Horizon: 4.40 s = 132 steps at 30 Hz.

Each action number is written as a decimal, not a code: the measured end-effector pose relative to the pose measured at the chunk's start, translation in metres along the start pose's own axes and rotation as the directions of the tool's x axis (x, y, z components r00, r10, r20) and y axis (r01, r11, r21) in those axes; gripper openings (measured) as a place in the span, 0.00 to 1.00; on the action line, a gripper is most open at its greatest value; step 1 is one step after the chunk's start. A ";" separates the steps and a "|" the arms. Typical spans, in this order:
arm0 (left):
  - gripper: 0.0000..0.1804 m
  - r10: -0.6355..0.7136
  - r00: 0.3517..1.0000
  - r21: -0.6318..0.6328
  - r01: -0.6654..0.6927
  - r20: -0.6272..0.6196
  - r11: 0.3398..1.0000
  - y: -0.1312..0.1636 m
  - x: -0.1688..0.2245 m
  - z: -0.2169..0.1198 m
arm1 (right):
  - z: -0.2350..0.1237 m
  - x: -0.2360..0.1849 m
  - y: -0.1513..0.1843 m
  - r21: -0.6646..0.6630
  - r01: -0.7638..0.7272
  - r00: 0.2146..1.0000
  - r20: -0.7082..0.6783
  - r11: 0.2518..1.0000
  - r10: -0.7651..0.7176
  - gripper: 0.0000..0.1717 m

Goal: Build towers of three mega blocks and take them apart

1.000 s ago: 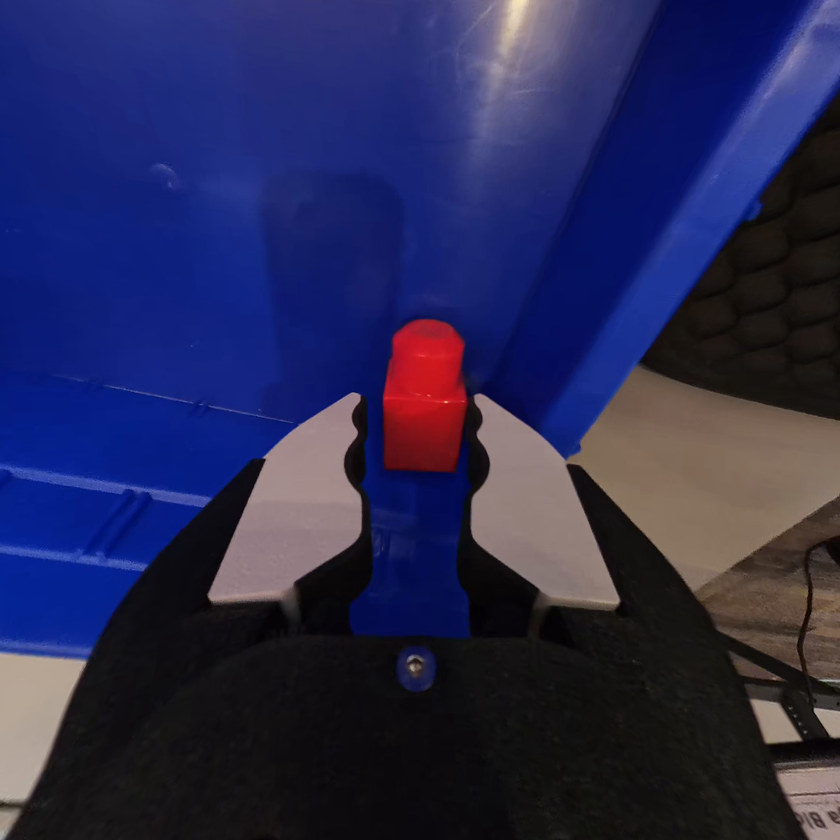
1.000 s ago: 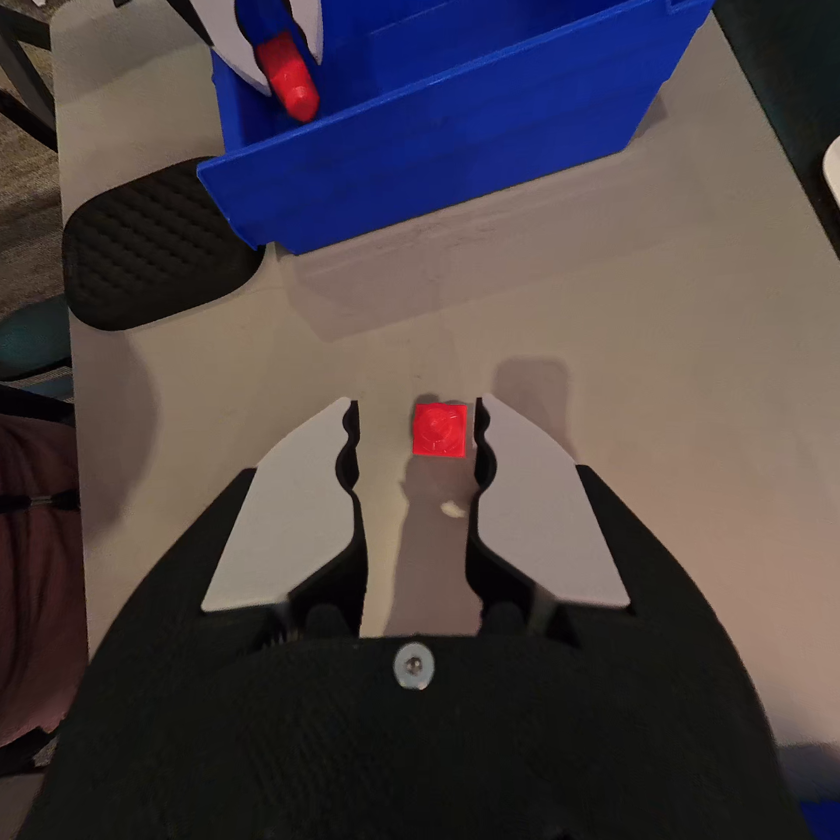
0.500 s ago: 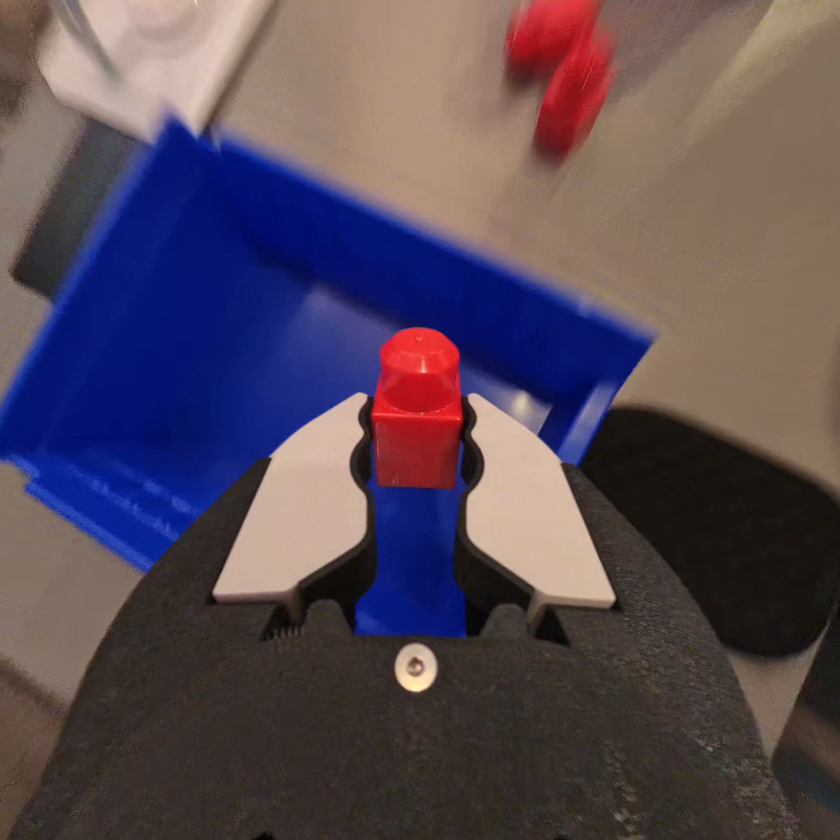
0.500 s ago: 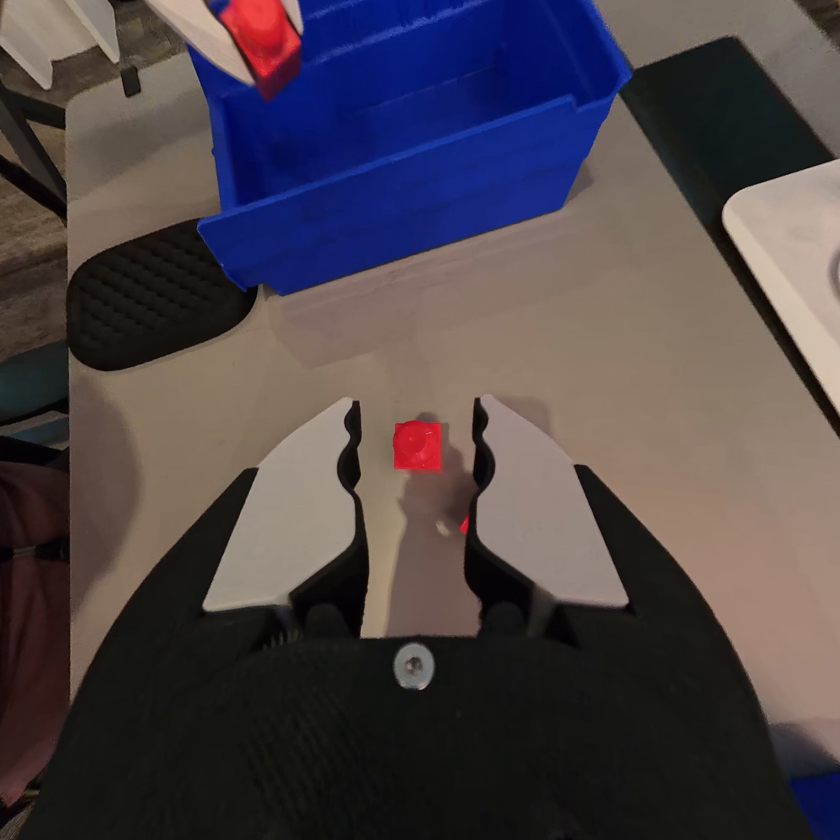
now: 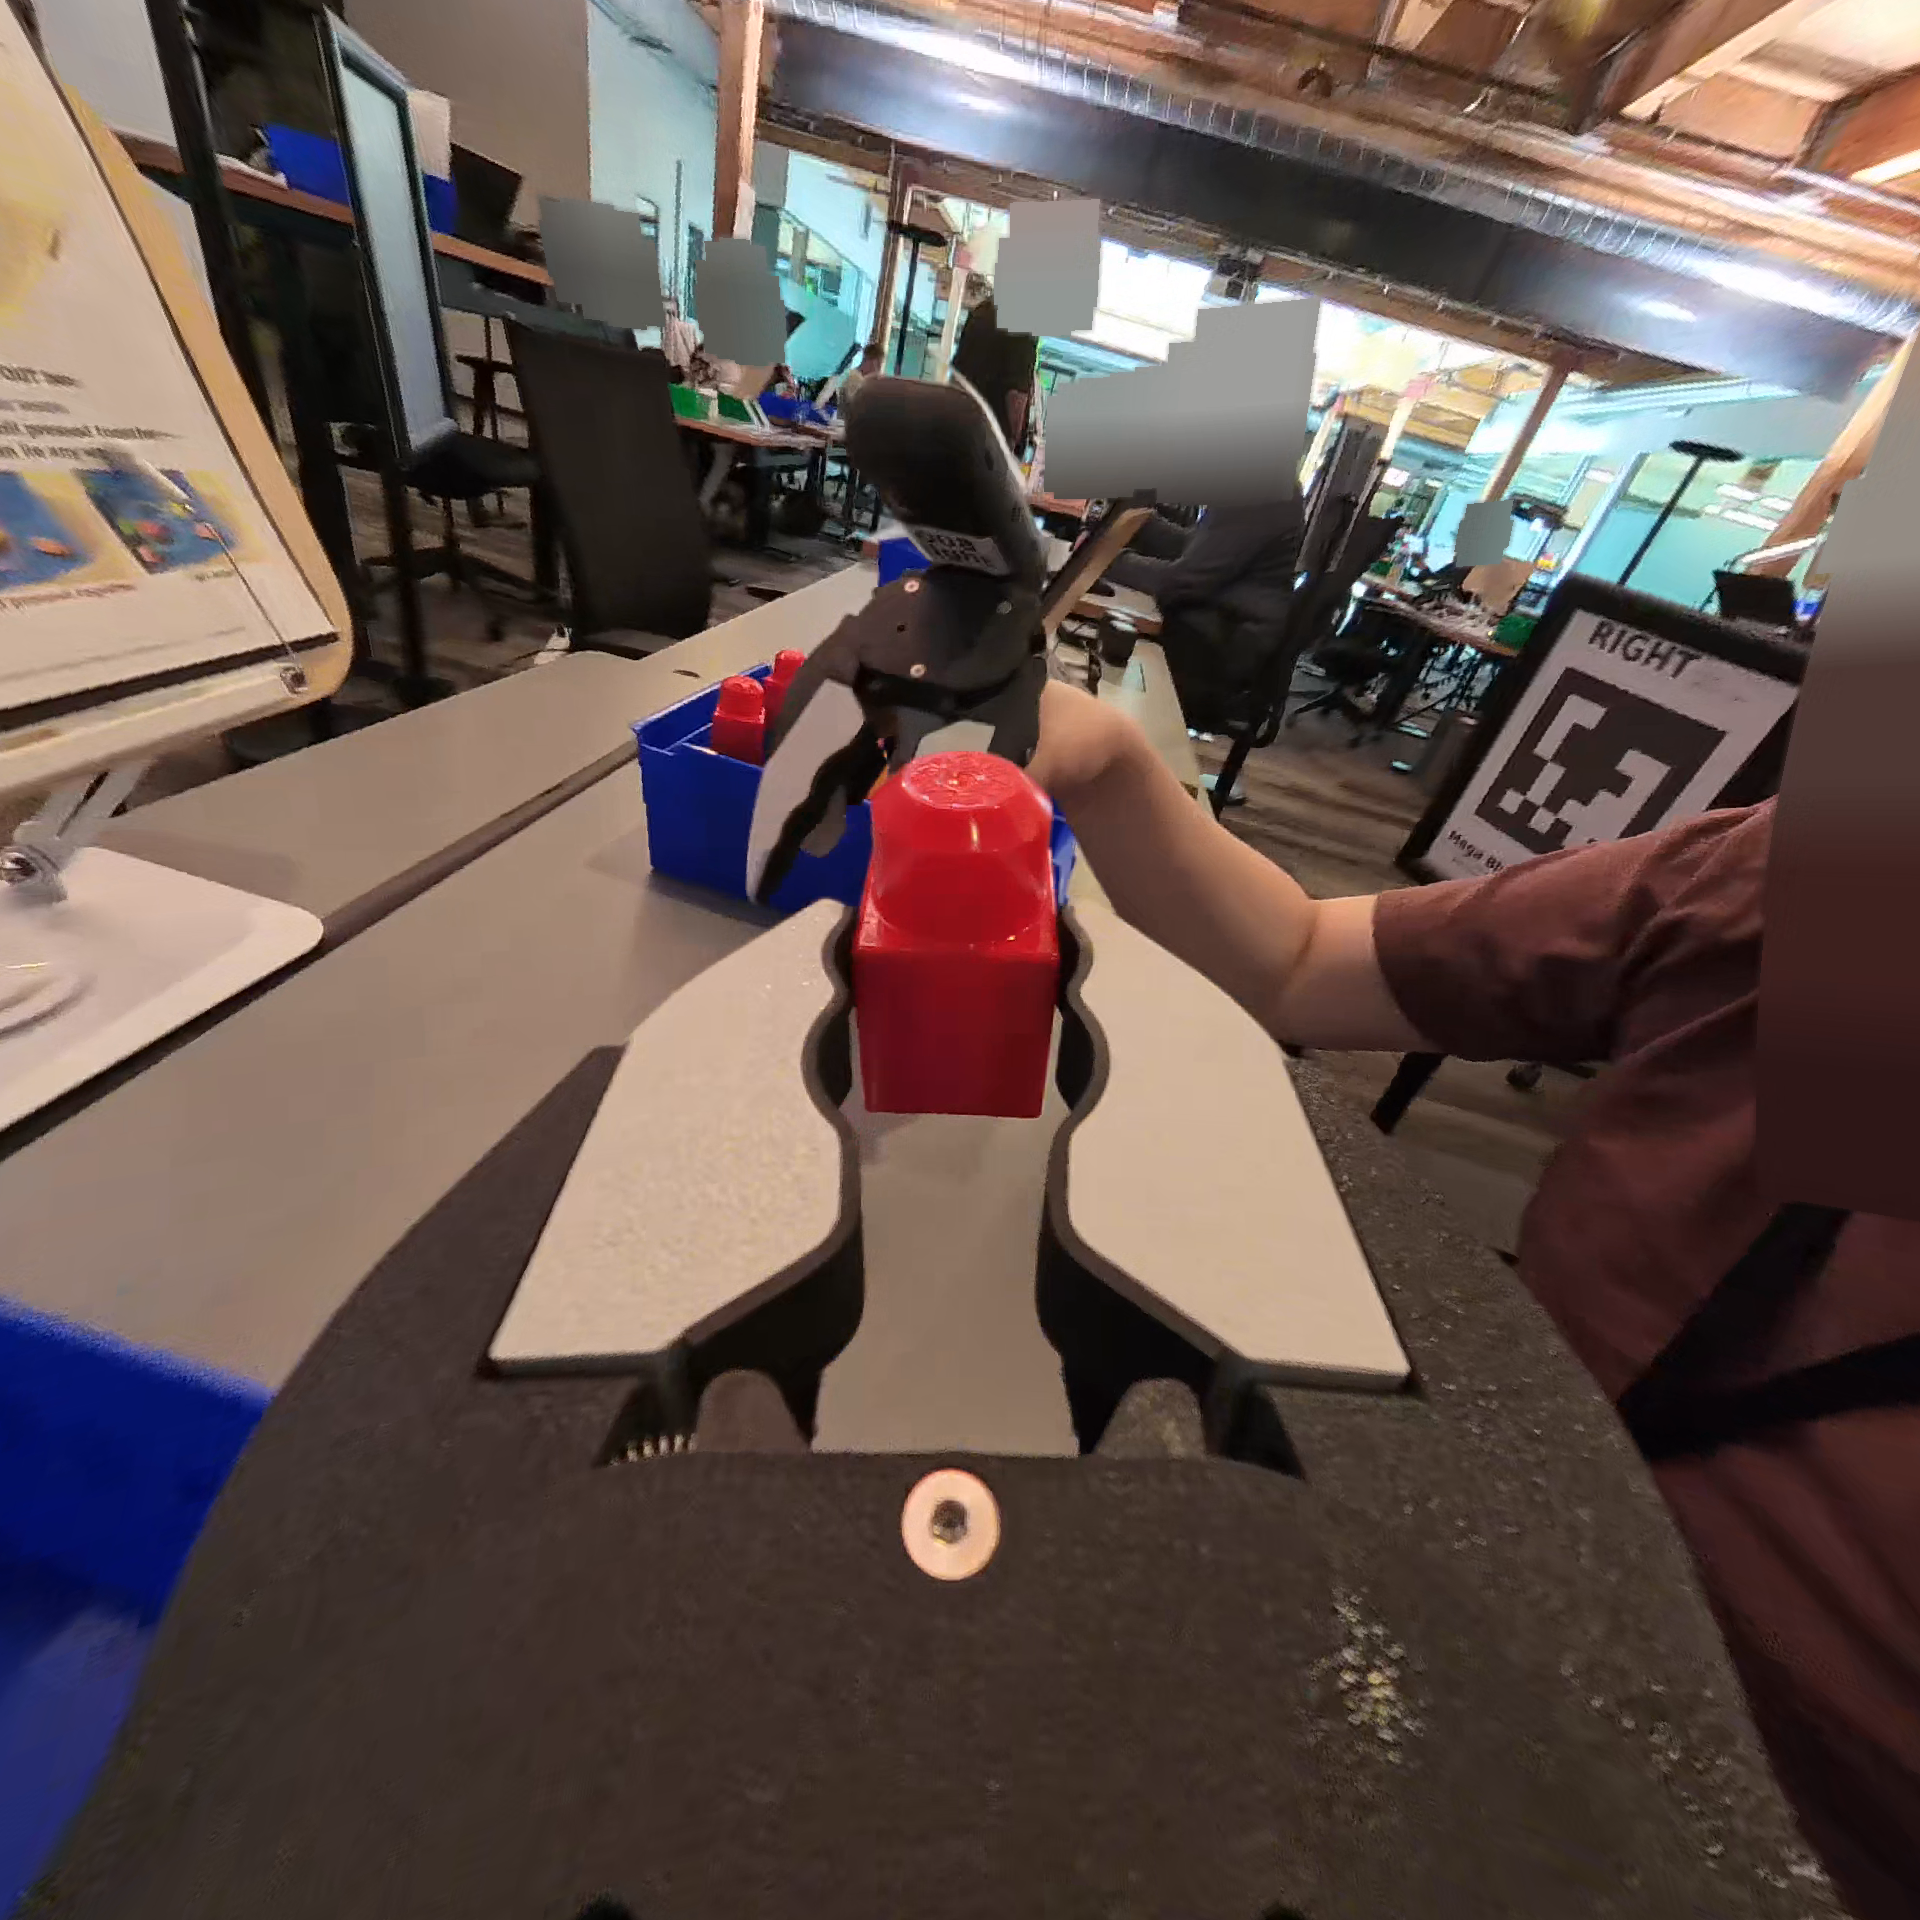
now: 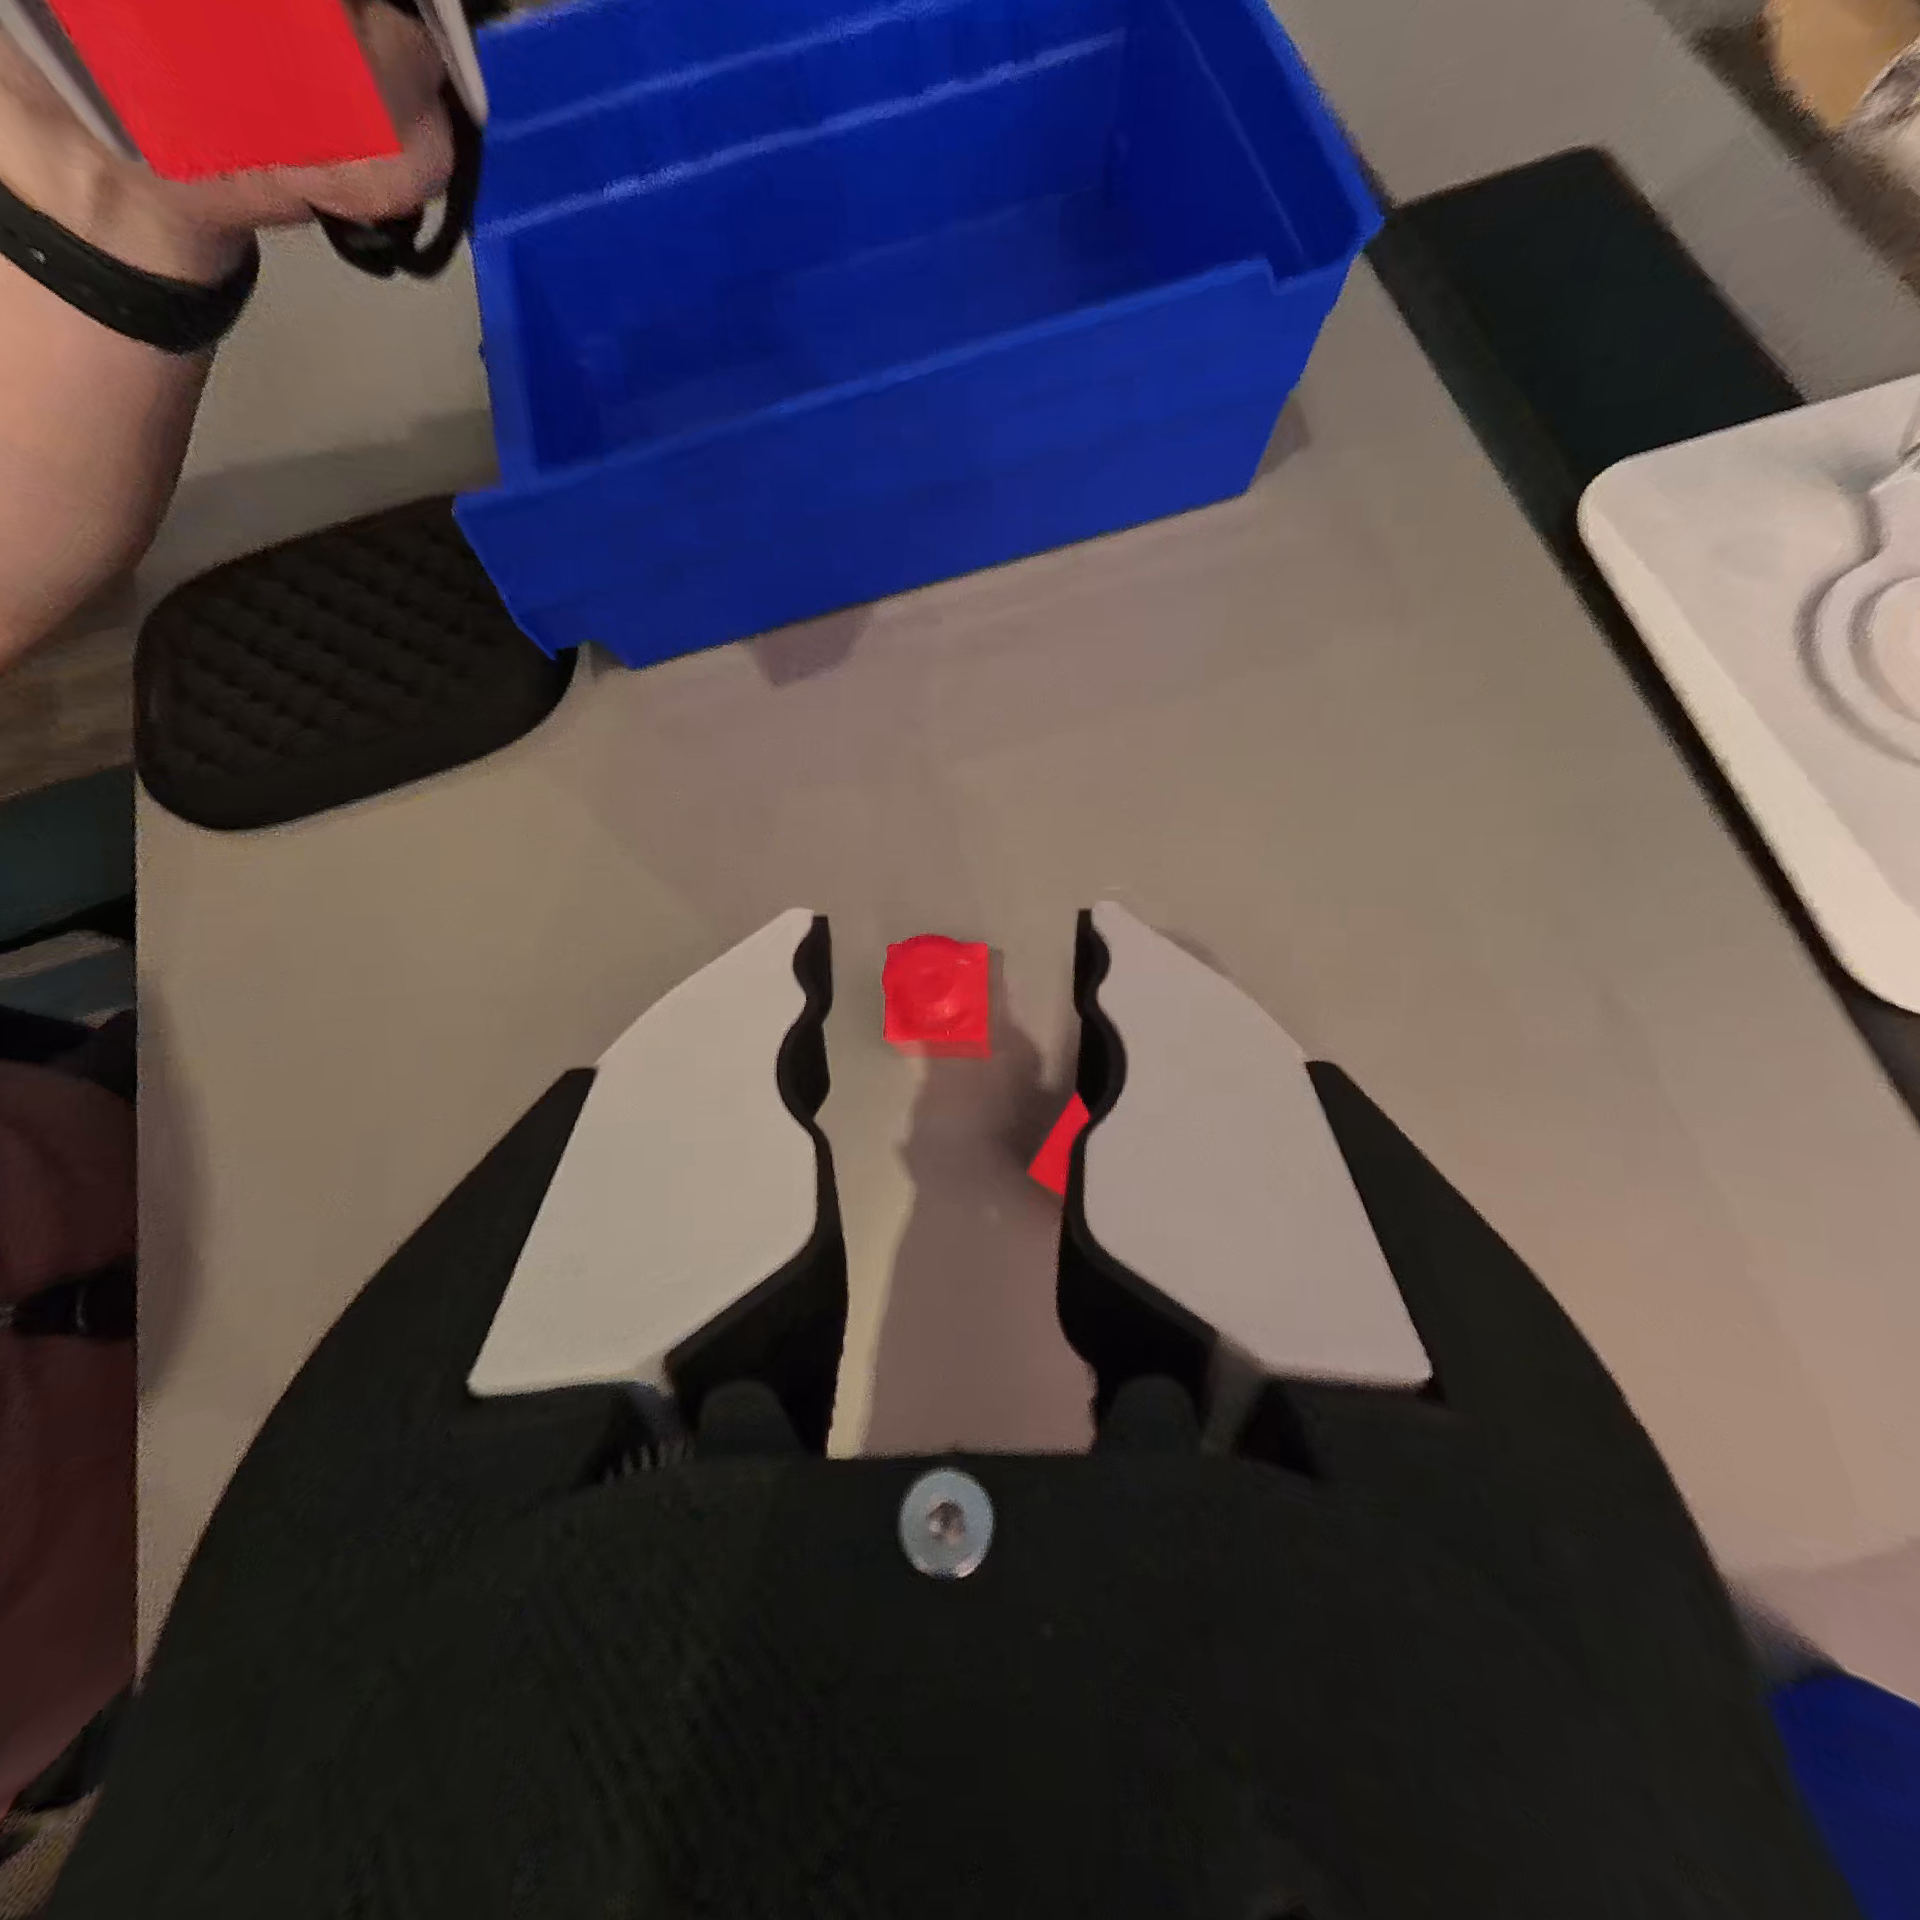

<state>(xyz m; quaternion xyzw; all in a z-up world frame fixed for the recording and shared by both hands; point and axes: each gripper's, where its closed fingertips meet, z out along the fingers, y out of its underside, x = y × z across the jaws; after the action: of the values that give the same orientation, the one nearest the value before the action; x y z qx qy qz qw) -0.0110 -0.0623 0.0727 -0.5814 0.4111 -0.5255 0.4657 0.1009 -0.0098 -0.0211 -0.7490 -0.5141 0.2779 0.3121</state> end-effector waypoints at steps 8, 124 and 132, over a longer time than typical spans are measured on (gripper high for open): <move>0.20 0.137 0.988 0.089 -0.144 0.076 0.986 -0.060 -0.001 0.031 | 0.053 -0.008 0.050 -0.218 0.129 0.991 0.068 0.967 -0.117 0.38; 0.20 -0.151 0.972 -0.404 0.067 -0.181 0.912 0.041 0.019 0.162 | -0.088 -0.042 -0.053 0.545 -0.190 0.954 0.301 0.817 0.021 0.22; 0.20 -0.123 0.985 -0.457 0.055 -0.120 0.888 0.047 0.013 0.159 | -0.082 -0.040 -0.049 0.524 -0.180 0.959 0.282 0.833 0.030 0.22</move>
<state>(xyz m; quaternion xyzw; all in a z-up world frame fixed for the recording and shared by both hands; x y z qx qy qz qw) 0.1492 -0.0684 0.0275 -0.6522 0.5277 -0.4770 0.2620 0.1190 -0.0490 0.0729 -0.6134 -0.4083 0.5256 0.4252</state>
